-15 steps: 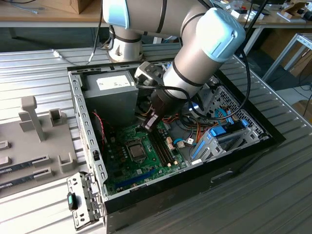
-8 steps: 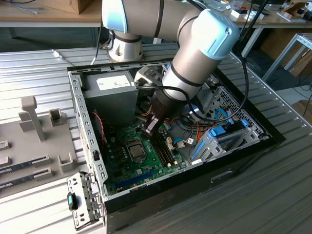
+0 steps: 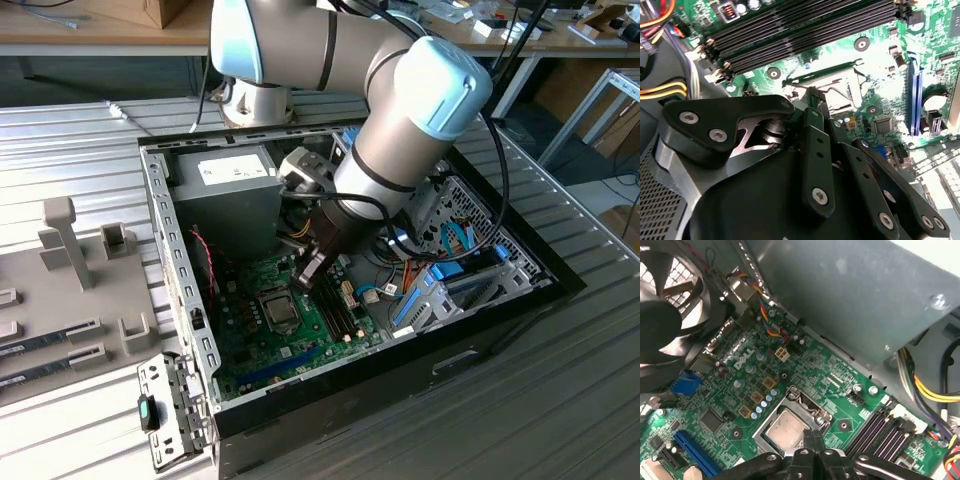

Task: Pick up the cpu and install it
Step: 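Install the first cpu locking lever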

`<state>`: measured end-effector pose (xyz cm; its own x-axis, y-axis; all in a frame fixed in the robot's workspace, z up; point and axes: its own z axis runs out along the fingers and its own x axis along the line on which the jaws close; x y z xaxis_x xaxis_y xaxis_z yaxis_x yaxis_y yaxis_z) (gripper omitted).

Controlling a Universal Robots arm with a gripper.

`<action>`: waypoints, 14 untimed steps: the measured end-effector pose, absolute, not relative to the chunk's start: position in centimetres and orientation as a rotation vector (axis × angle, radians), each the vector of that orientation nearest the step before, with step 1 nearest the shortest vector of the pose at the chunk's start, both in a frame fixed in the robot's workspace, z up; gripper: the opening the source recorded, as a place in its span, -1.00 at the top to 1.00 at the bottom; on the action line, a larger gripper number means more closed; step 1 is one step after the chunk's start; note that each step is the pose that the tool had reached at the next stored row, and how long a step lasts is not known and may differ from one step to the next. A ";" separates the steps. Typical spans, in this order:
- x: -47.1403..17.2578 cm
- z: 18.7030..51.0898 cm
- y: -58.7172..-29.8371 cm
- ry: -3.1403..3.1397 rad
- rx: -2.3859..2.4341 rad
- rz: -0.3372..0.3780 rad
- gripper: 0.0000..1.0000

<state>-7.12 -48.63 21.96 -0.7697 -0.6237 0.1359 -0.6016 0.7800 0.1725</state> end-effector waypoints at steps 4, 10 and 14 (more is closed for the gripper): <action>-7.0 21.5 -48.9 -2.783 0.966 -0.160 0.79; -6.5 21.0 -48.9 -2.761 0.990 -0.111 0.79; -6.5 20.5 -48.9 -2.715 1.102 -0.098 0.79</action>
